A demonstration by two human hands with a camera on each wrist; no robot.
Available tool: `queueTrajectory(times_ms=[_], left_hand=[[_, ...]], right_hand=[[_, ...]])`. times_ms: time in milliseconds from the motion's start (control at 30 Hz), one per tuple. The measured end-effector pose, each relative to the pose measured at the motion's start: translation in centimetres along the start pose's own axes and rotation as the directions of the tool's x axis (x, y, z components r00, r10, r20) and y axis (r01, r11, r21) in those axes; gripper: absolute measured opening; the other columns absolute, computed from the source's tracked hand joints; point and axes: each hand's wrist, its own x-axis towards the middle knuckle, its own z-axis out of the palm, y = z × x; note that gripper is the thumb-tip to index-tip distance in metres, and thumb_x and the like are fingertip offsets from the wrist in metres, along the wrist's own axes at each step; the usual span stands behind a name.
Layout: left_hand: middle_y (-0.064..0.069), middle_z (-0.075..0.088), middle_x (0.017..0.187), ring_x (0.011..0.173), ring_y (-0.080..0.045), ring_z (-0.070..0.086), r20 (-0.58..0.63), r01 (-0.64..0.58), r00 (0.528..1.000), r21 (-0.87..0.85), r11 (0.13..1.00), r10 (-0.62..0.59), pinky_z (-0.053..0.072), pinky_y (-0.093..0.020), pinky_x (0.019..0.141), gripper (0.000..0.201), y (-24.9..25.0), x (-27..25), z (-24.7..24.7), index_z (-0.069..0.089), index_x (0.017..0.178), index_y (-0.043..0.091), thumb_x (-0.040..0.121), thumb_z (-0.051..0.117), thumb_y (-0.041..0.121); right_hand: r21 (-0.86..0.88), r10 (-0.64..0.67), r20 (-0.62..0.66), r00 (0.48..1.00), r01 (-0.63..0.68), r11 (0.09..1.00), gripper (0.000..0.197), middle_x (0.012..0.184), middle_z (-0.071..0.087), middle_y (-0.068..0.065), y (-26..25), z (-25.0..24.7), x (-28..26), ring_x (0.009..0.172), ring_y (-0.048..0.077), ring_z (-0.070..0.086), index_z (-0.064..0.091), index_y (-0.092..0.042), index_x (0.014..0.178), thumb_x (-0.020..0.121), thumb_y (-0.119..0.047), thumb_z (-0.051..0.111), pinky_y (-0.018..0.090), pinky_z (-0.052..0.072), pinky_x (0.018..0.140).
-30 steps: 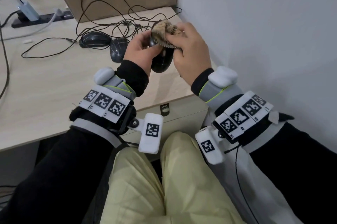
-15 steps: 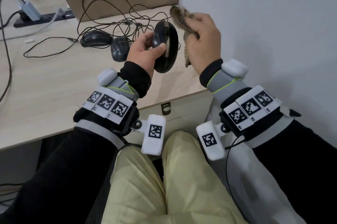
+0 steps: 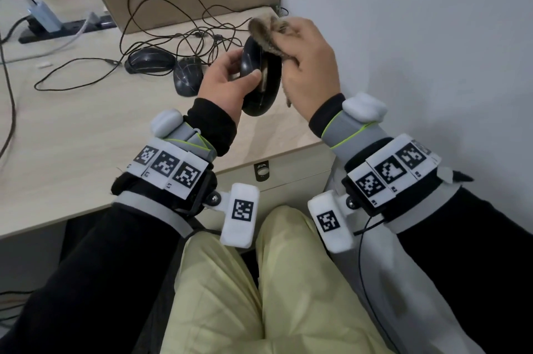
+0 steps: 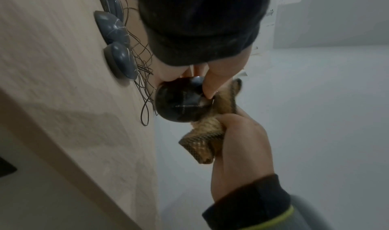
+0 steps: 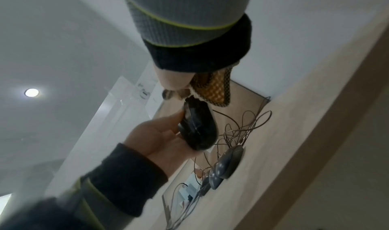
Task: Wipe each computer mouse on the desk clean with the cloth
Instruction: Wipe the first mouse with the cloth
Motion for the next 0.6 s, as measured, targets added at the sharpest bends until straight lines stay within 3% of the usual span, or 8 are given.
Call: queueTrajectory(times_ms=[67, 133, 200, 267, 367, 467, 600], left_hand=[[-0.014, 0.060, 0.100, 0.101, -0.030, 0.057, -0.008, -0.008, 1.000, -0.004, 1.000, 0.008, 0.043, -0.054, 0.102, 0.044, 0.0, -0.1, 0.0, 0.055, 0.114, 0.002, 0.070, 0.059, 0.002], [-0.016, 0.061, 0.098, 0.101, -0.031, 0.057, -0.016, -0.012, 1.000, -0.014, 1.000, 0.011, 0.043, -0.052, 0.102, 0.043, 0.0, -0.1, -0.3, 0.056, 0.110, 0.001, 0.068, 0.059, 0.000], [-0.015, 0.062, 0.096, 0.100, -0.030, 0.057, -0.012, -0.008, 1.000, -0.016, 1.000, 0.007, 0.045, -0.049, 0.100, 0.046, 0.0, -0.1, -0.6, 0.055, 0.112, -0.001, 0.066, 0.060, -0.003], [-0.010, 0.064, 0.095, 0.099, -0.027, 0.060, -0.019, -0.011, 1.000, 0.009, 1.000, 0.011, 0.047, -0.046, 0.100, 0.050, -0.1, -0.2, -0.8, 0.055, 0.116, -0.001, 0.067, 0.060, -0.001], [-0.008, 0.063, 0.098, 0.100, -0.026, 0.059, -0.018, -0.019, 1.000, 0.032, 0.999, 0.019, 0.045, -0.047, 0.102, 0.051, -0.1, -0.3, -0.7, 0.054, 0.121, 0.002, 0.070, 0.060, 0.004], [-0.014, 0.060, 0.103, 0.102, -0.029, 0.057, 0.000, -0.033, 0.999, 0.016, 0.999, 0.033, 0.043, -0.053, 0.102, 0.047, 0.1, -0.4, -0.5, 0.054, 0.118, 0.002, 0.071, 0.060, 0.004], [-0.018, 0.060, 0.103, 0.104, -0.030, 0.056, -0.002, -0.038, 0.999, 0.004, 0.999, 0.038, 0.042, -0.052, 0.103, 0.054, 0.0, -0.2, -1.0, 0.052, 0.121, -0.008, 0.068, 0.060, -0.001]], right_hand=[[-0.040, -0.021, 0.087, 0.996, 0.025, 0.999, 0.045, 0.109, 0.061, 0.011, -0.1, 0.2, 0.0, 0.100, 0.031, 0.058, 0.071, -0.011, 0.102, 0.072, -0.003, 0.039, 0.038, 0.048, 0.085], [-0.029, -0.057, 0.104, 0.993, 0.061, 0.998, 0.038, 0.100, 0.063, 0.011, 0.1, 0.4, -0.8, 0.093, 0.031, 0.059, 0.073, -0.010, 0.091, 0.071, -0.002, 0.042, 0.041, 0.050, 0.078], [-0.001, -0.047, 0.082, 0.996, 0.047, 0.999, 0.031, 0.091, 0.066, 0.009, 0.3, 0.3, -1.7, 0.084, 0.027, 0.061, 0.073, -0.007, 0.079, 0.069, -0.001, 0.045, 0.039, 0.051, 0.072], [0.084, 0.046, -0.001, 0.999, -0.045, 0.995, 0.031, 0.085, 0.067, 0.010, 0.4, 0.3, -1.6, 0.078, 0.027, 0.062, 0.073, -0.005, 0.073, 0.065, 0.000, 0.043, 0.040, 0.052, 0.069], [0.127, 0.076, -0.077, 0.994, -0.066, 0.990, 0.037, 0.099, 0.066, 0.011, 0.2, 0.3, -0.3, 0.084, 0.029, 0.064, 0.073, -0.006, 0.088, 0.069, 0.002, 0.042, 0.036, 0.053, 0.075], [-0.032, -0.033, 0.053, 0.998, 0.035, 0.999, 0.044, 0.113, 0.062, 0.011, 0.0, 0.5, 0.3, 0.103, 0.030, 0.058, 0.071, -0.009, 0.103, 0.073, -0.002, 0.040, 0.035, 0.047, 0.089], [-0.025, -0.121, 0.103, 0.987, 0.124, 0.992, 0.034, 0.100, 0.065, 0.008, 0.4, 0.8, -1.2, 0.093, 0.032, 0.060, 0.073, -0.009, 0.083, 0.069, -0.001, 0.043, 0.043, 0.050, 0.077]])
